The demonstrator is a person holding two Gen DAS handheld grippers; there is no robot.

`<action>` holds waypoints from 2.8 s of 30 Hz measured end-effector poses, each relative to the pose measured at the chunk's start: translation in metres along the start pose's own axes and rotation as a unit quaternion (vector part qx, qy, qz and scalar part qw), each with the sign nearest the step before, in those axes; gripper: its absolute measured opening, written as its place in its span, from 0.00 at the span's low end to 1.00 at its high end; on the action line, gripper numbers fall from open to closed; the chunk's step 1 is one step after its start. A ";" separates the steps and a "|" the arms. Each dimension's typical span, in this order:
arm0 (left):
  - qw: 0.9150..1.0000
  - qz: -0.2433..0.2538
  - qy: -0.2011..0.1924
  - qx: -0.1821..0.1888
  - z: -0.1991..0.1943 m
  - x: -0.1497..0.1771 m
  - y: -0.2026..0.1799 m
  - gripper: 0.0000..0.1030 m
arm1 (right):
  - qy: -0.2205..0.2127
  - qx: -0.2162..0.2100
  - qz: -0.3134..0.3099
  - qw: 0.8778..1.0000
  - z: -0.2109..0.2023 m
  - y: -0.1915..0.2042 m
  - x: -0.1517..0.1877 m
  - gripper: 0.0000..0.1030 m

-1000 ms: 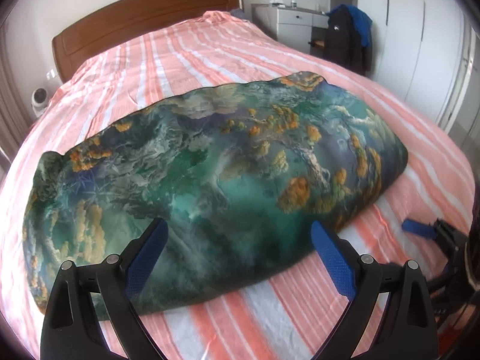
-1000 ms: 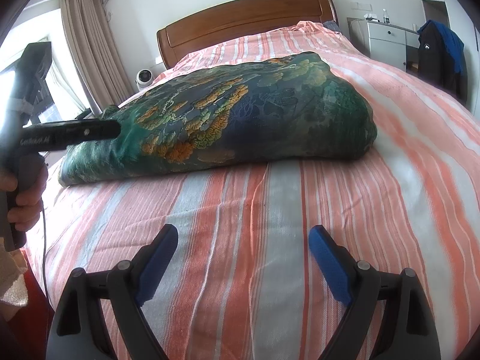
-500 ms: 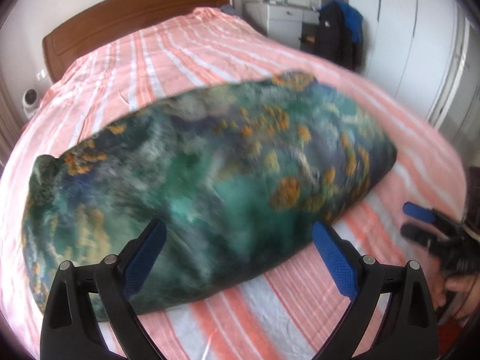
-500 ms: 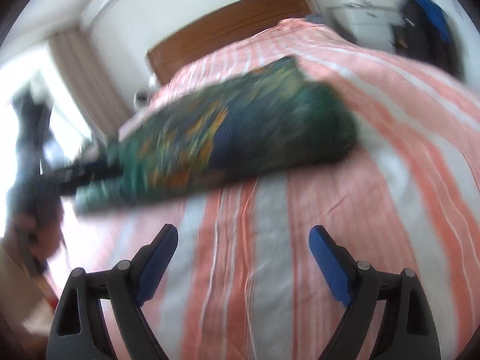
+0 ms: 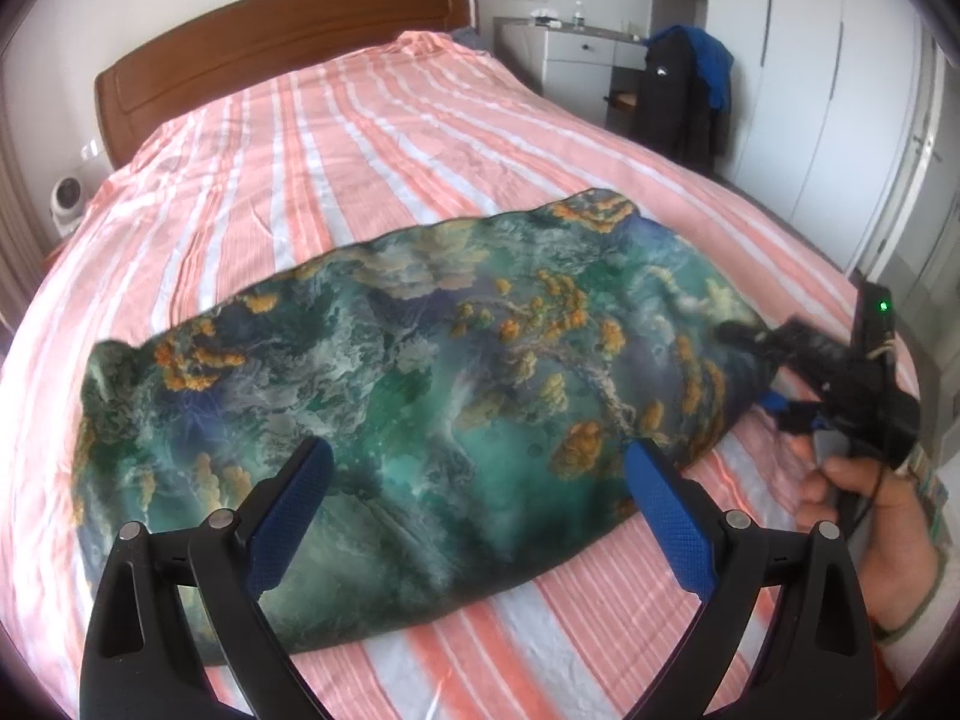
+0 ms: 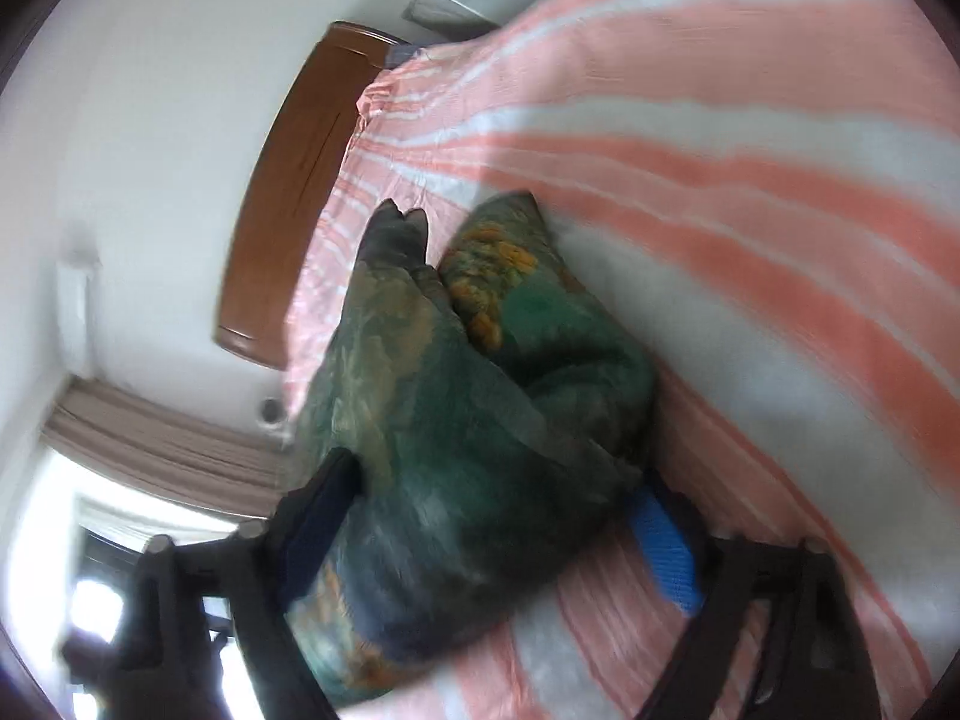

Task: Fold large clothes

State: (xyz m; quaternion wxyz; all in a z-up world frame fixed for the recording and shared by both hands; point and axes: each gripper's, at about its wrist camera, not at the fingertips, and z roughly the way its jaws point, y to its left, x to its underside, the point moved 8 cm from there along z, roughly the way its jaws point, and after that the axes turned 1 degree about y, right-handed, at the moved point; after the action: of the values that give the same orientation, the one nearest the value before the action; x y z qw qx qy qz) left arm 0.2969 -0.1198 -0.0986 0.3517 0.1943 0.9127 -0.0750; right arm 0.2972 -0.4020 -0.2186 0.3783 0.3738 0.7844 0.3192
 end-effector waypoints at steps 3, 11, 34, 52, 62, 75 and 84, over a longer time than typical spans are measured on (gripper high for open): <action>1.000 0.013 0.003 0.014 -0.005 -0.014 -0.005 0.96 | -0.031 0.015 -0.070 0.997 -0.013 0.016 -0.001 0.46; 0.987 0.041 0.084 0.133 0.024 -0.055 -0.055 0.96 | -0.085 0.034 -0.245 0.965 -0.042 0.073 0.019 0.33; 0.963 0.029 0.141 0.230 0.010 -0.065 -0.068 0.96 | -0.125 0.028 -0.573 0.809 -0.044 0.185 0.133 0.31; 0.983 0.056 0.148 0.096 0.018 -0.061 -0.050 0.36 | -0.131 0.046 -0.654 0.744 -0.030 0.189 0.171 0.35; 0.990 0.007 0.110 0.089 -0.016 -0.063 -0.001 0.30 | -0.133 -0.038 -0.584 0.800 -0.075 0.161 0.176 0.90; 0.981 -0.182 0.069 0.020 -0.072 0.009 0.221 0.29 | -0.121 0.026 -0.505 0.854 -0.067 0.102 0.127 0.91; 0.952 -0.290 0.099 0.019 -0.008 0.104 0.297 0.30 | -0.072 0.026 -0.541 0.837 -0.039 0.097 0.167 0.91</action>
State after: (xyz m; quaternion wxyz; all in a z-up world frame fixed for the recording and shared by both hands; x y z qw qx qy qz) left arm 0.3425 0.1854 -0.1623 0.2187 -0.0661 0.9584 -0.1713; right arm 0.2256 -0.2222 -0.1819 0.5365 -0.0791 0.8401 0.0153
